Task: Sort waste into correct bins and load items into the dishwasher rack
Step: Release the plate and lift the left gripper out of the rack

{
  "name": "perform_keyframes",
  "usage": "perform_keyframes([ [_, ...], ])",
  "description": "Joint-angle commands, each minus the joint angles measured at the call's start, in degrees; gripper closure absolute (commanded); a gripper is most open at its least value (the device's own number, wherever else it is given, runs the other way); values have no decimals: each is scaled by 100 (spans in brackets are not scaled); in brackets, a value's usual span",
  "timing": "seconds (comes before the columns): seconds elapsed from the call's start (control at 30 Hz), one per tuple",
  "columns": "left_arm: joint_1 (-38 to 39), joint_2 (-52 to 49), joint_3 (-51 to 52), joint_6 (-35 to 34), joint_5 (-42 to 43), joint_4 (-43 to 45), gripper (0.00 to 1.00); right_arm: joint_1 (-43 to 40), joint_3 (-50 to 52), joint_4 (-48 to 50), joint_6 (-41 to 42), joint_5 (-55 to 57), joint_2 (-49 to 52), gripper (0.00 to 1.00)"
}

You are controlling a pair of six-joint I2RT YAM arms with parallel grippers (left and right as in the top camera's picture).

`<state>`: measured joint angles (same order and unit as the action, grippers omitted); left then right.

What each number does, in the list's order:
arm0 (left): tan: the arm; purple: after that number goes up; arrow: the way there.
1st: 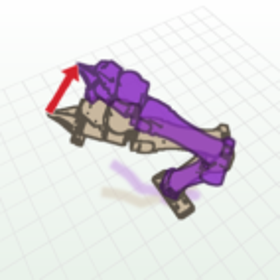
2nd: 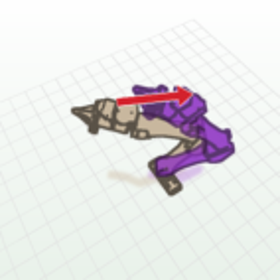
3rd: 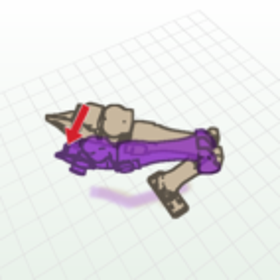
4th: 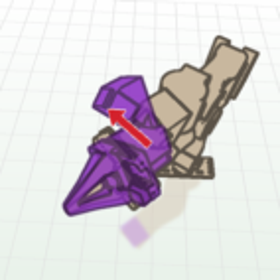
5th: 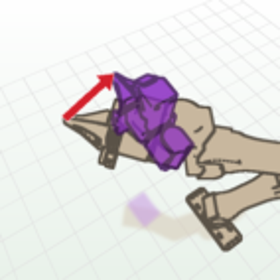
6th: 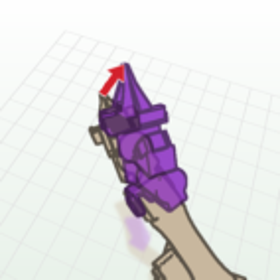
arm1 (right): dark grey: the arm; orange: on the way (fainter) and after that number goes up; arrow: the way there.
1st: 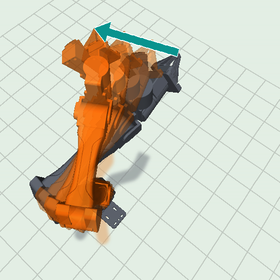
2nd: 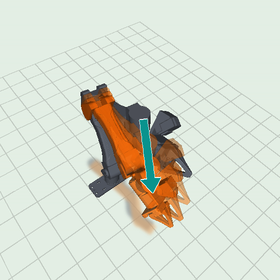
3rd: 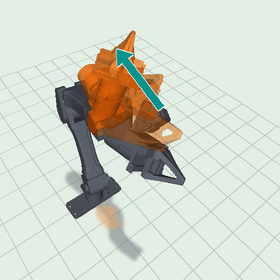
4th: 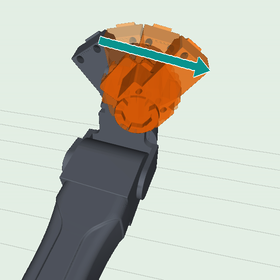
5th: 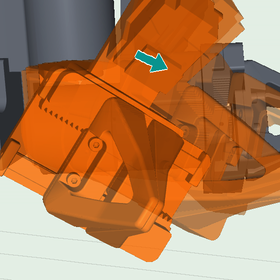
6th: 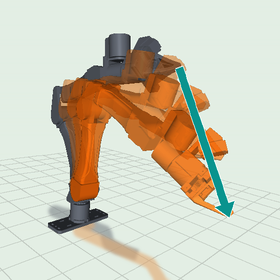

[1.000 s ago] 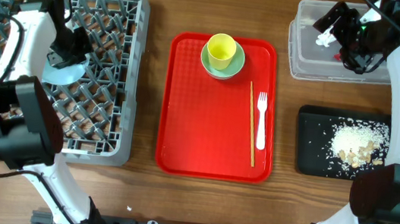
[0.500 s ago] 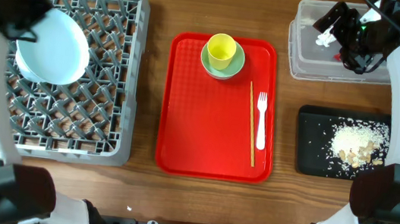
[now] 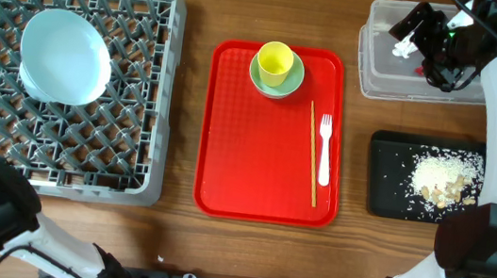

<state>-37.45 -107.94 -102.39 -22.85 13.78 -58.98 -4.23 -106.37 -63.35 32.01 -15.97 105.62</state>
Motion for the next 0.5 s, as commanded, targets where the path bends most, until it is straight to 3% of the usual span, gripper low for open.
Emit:
perform_keyframes([
  [0.0, 90, -109, -37, 345, 595, -48, 96, 9, -39, 11, -11, 105, -120, 0],
  [0.17, 131, -81, -37, 920, 1904, -96, 96, 9, -39, 13, -11, 105, -120, 0],
  [0.47, 267, 22, -39, 1213, 2050, -535, 96, 9, -39, 11, -13, 105, -120, 0],
])
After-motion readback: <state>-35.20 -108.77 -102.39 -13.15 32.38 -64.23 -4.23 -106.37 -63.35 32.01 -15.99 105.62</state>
